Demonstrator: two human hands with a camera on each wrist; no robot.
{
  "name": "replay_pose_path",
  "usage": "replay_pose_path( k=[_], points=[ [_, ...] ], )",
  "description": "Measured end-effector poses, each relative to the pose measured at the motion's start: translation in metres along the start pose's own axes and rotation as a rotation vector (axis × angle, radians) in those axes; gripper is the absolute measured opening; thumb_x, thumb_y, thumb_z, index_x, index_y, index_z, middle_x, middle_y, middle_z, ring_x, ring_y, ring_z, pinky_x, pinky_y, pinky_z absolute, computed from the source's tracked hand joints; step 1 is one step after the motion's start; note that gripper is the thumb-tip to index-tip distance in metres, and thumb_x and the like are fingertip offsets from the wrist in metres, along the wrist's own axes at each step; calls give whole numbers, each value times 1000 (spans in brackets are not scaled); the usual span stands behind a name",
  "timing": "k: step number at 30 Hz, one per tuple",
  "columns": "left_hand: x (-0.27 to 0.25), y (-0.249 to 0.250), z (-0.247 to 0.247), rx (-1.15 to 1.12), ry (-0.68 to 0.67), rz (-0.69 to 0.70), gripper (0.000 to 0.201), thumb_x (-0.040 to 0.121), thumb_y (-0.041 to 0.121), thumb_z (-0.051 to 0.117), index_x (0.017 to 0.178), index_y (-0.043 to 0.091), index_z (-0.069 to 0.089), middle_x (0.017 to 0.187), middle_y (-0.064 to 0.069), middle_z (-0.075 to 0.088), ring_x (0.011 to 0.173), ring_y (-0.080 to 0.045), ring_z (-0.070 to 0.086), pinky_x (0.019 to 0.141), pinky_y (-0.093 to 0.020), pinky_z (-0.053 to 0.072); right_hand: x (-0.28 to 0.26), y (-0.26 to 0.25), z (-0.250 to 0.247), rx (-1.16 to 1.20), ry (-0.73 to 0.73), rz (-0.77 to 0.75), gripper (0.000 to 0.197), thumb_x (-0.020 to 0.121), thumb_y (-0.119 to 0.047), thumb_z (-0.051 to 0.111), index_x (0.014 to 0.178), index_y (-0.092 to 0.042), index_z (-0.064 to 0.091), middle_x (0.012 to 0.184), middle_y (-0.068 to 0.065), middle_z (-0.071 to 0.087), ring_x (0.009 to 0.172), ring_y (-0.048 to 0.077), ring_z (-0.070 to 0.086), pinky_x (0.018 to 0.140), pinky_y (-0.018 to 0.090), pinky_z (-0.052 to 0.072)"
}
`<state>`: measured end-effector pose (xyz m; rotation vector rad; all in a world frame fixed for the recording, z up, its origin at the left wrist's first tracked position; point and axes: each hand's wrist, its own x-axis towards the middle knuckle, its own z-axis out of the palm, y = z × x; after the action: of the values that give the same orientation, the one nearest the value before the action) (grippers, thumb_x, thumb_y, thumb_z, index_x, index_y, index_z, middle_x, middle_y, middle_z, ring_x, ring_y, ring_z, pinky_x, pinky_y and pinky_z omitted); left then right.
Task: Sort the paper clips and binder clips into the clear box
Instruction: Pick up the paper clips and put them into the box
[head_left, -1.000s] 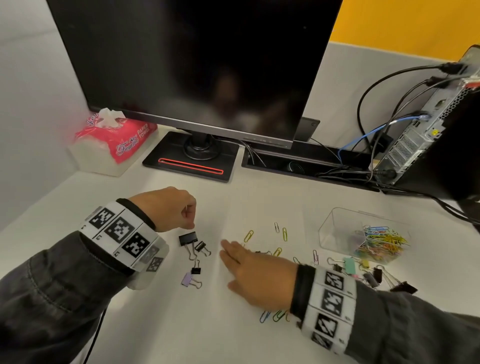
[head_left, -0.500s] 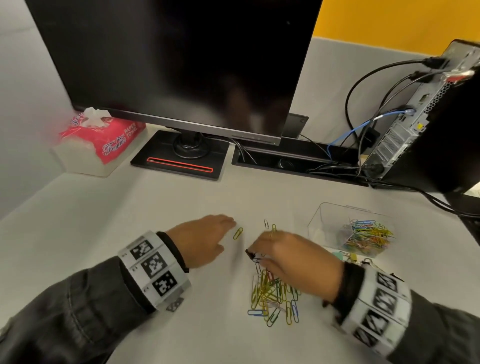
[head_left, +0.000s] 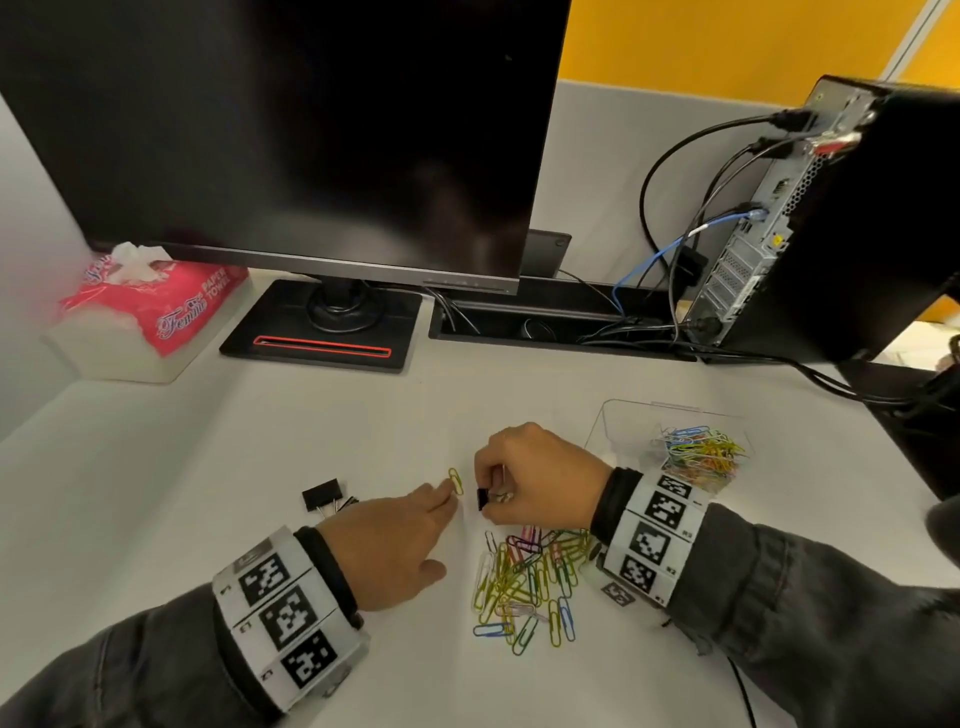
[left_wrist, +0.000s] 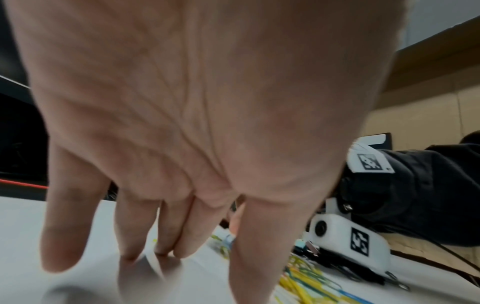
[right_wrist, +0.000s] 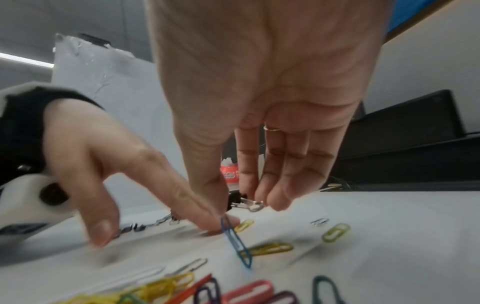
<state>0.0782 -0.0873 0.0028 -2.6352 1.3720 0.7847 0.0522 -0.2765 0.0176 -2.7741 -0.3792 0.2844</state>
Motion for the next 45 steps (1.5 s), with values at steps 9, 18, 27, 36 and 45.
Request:
replay_pose_path(
  k=[9,18,27,36,45],
  points=[
    [0,22,2,-79,134,98,61,98,40,39,151,23,13,159,15,5,144,-7,18,114,-28,26,-43,31,-16,182,164,101,9,78,-16,71,72,-16,65,66,-12,62,64,10,61,61,16,48],
    [12,14,4,-54,232,-64,74,96,49,39,152,18,1,158,5,-17,147,-14,2,116,-30,25,-19,35,-1,-96,-11,220,28,85,-4,60,112,-11,59,112,8,56,93,21,55,80,30,46],
    [5,33,2,-179,-97,177,94,80,71,28,150,21,-12,156,10,-21,142,1,-14,115,-17,-2,-21,32,-2,-119,-87,221,21,81,7,53,94,-6,64,96,9,63,87,27,61,64,27,44],
    [63,19,-35,-69,-23,128,91,91,64,33,149,15,-16,156,1,-24,144,-9,-17,120,-29,0,-80,33,-51,85,106,209,6,82,-15,67,79,-20,70,72,-6,65,62,3,56,60,10,43],
    [43,47,-19,81,-71,283,86,92,63,29,148,18,-19,152,7,-29,142,-4,-21,121,-30,-2,-136,55,-21,97,162,543,17,82,-12,60,69,-22,61,60,-11,54,54,0,49,49,9,36]
  ],
)
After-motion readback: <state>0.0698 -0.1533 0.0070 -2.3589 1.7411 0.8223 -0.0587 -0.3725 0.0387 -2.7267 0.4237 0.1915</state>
